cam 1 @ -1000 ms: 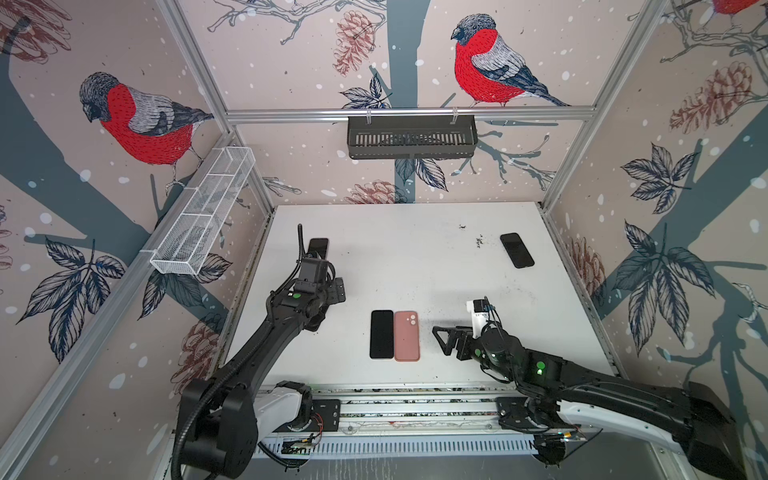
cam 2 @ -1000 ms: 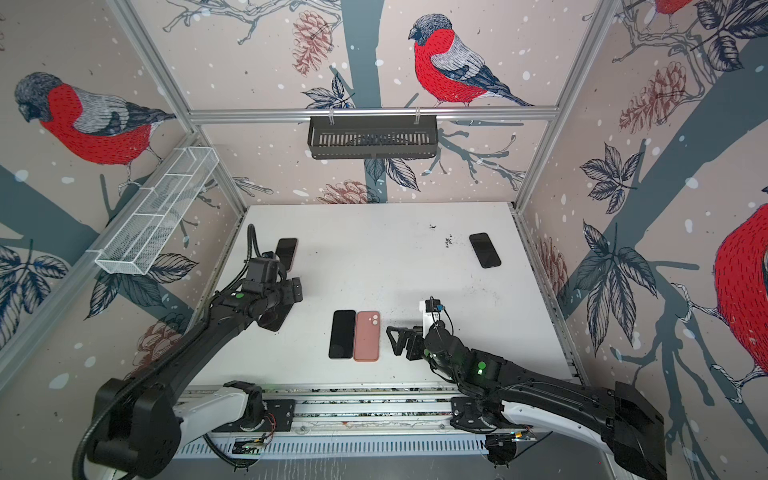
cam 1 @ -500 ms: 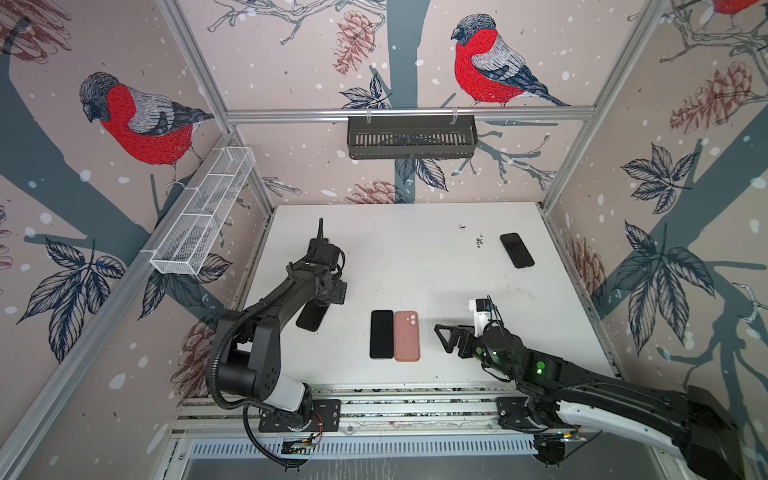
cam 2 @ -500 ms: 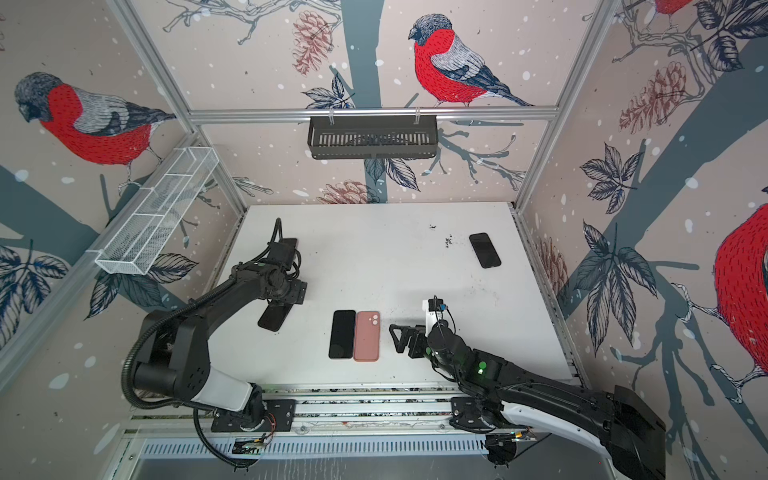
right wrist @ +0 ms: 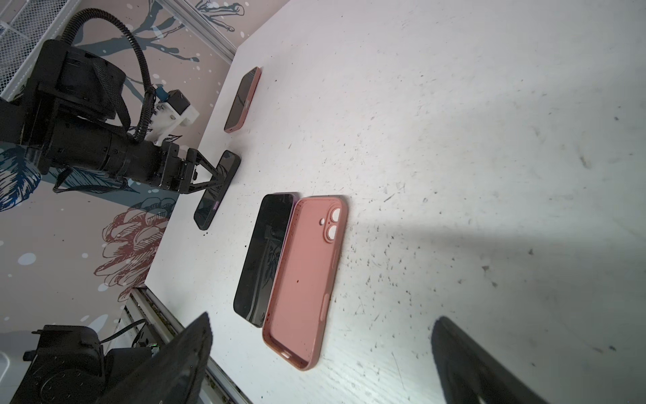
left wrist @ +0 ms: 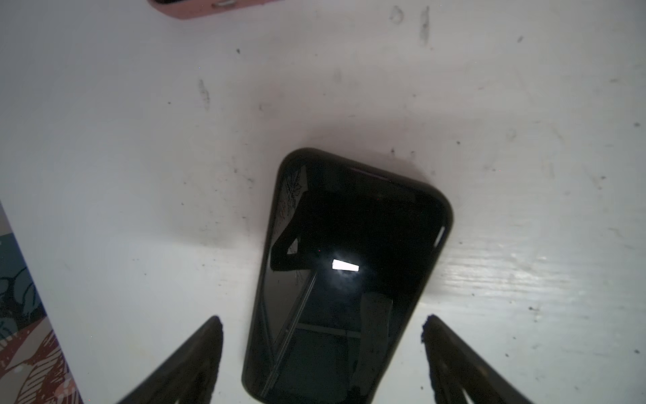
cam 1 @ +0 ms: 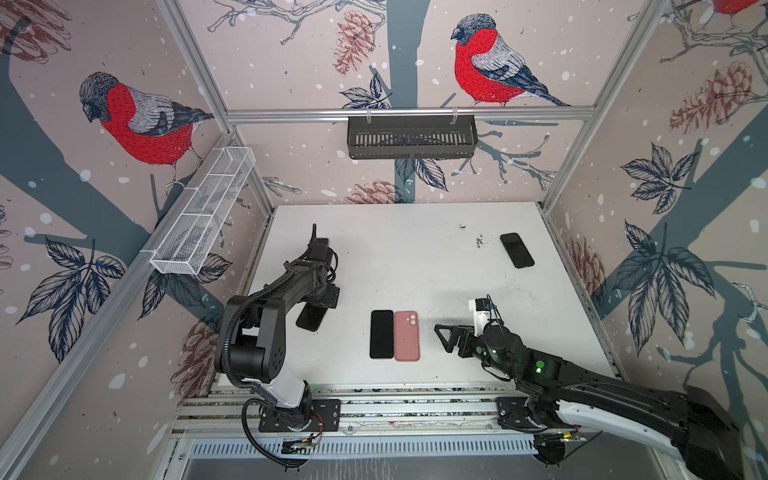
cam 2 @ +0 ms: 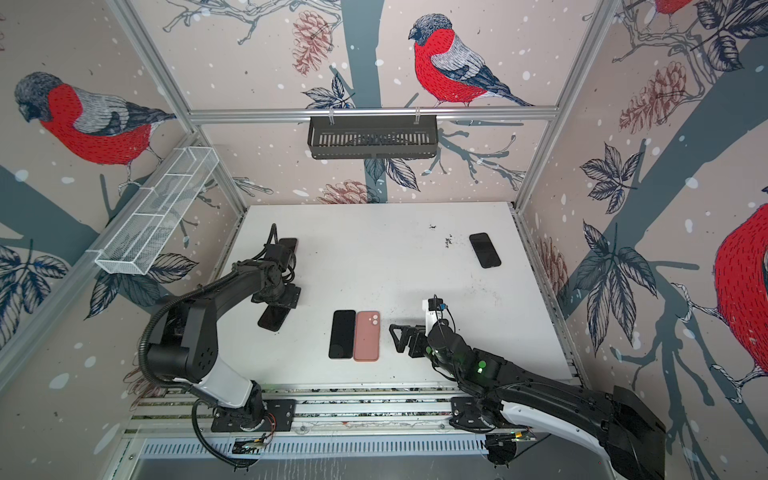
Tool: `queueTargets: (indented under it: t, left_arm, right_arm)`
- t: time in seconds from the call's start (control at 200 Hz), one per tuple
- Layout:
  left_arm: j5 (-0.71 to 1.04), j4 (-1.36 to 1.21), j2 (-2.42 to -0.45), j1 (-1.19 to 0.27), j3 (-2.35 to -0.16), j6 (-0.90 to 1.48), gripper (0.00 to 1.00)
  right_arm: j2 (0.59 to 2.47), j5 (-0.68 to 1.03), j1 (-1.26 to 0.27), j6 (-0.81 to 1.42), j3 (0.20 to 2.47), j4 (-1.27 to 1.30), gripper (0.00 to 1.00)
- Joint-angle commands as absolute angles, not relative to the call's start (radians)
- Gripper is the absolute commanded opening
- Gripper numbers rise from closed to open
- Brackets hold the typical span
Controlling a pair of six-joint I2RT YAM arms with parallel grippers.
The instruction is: Take the phone out of the phone case
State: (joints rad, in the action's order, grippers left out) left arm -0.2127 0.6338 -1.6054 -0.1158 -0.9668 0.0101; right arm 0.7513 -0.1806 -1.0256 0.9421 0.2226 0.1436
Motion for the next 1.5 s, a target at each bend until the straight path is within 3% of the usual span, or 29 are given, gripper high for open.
queueTargets:
  t: [0.0, 0.19, 0.525, 0.891, 1.321, 1.496]
  left_arm:
    - [-0.212, 0.63, -1.603, -0.11, -0.962, -0.02, 0.89]
    - [-0.138, 0.644, -1.692, -0.11, -0.992, -0.035, 0.89]
    - [-0.158, 0.622, -1.76, -0.071, -0.991, -0.022, 0.88]
    - [-0.052, 0.629, -1.818, 0.0, -1.026, -0.013, 0.8]
    - [-0.052, 0.646, -1.85, 0.0, -1.038, 0.003, 0.86]
    - [-0.038, 0.65, -1.859, 0.0, -1.041, 0.005, 0.81]
  right_arm:
    - [0.75, -0.172, -1.019, 0.93, 0.216, 0.172, 0.99]
    - [0.755, -0.147, -0.981, 0.921, 0.204, 0.181, 0.99]
    - [0.782, -0.12, -0.947, 0.914, 0.193, 0.202, 0.99]
    - [0.793, -0.113, -0.931, 0.919, 0.178, 0.211, 0.99]
    - [0.776, -0.111, -0.927, 0.92, 0.167, 0.2, 0.99]
    - [0.764, -0.114, -0.92, 0.919, 0.161, 0.196, 1.0]
